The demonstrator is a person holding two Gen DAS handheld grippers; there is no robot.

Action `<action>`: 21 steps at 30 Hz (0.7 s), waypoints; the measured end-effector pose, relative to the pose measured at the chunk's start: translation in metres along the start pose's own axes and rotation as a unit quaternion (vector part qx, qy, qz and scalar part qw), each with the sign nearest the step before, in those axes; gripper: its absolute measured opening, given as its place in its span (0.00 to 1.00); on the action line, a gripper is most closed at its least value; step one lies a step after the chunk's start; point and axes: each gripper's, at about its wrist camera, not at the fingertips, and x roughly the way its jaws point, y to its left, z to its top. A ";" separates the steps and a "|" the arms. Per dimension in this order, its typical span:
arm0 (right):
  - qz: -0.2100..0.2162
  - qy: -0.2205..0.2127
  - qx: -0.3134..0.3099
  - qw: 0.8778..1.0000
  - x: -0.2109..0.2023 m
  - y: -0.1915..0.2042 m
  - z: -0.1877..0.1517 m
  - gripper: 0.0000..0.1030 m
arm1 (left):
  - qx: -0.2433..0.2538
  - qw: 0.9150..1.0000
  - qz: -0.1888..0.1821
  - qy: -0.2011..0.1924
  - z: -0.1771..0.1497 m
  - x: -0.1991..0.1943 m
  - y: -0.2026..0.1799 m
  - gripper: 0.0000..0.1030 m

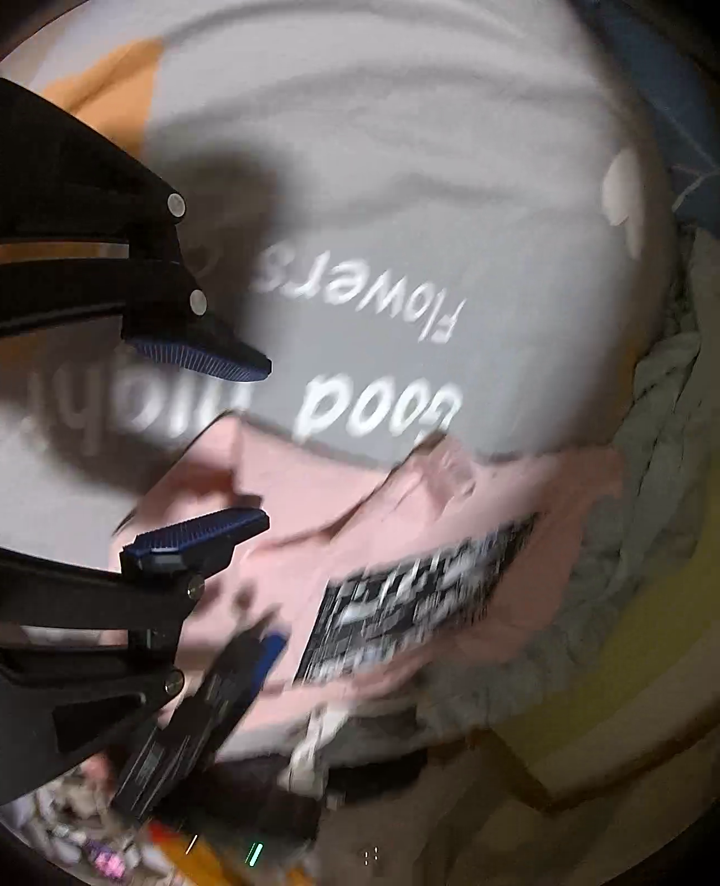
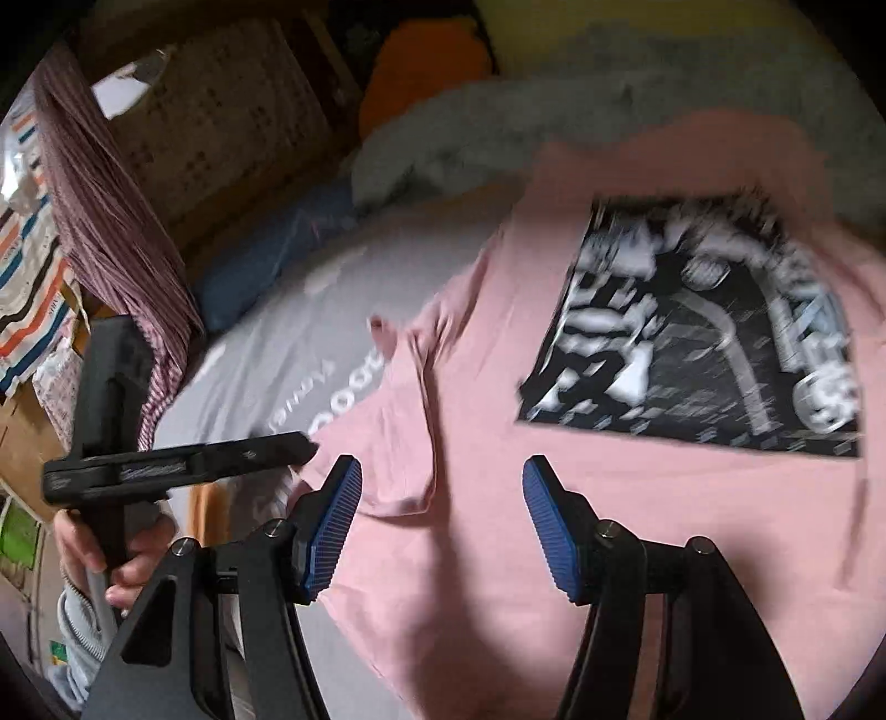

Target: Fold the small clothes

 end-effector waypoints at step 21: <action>-0.116 -0.015 -0.030 0.993 -0.028 -0.016 -0.046 0.02 | 0.154 0.971 0.183 -0.016 -0.025 0.035 -0.057 0.56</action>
